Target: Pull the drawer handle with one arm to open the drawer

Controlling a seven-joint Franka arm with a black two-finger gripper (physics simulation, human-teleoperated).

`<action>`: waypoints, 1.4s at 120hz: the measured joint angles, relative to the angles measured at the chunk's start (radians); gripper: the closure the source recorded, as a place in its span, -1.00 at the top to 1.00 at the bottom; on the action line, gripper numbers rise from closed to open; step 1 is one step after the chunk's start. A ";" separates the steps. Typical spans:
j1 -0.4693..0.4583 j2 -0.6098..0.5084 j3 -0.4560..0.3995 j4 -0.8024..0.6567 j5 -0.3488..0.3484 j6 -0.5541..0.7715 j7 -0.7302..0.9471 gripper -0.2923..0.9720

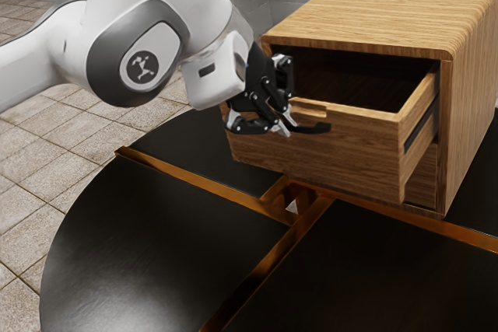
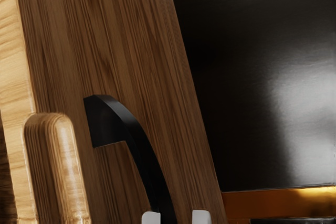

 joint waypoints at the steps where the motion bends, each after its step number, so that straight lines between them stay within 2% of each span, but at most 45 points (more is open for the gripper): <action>1: 0.001 -0.004 0.000 -0.005 0.000 0.002 -0.001 -0.71; 35: 0.017 -0.036 -0.015 -0.065 0.003 0.037 -0.025 -0.70; 54: -0.007 -0.042 -0.019 -0.070 0.003 0.044 -0.035 -0.70; 105: -0.042 -0.182 -0.020 -0.224 0.042 0.053 -0.074 -0.71; 153: -0.062 -0.278 -0.021 -0.318 0.049 0.054 -0.104 -0.70; 168: -0.060 -0.280 -0.021 -0.318 0.049 0.049 -0.109 -0.57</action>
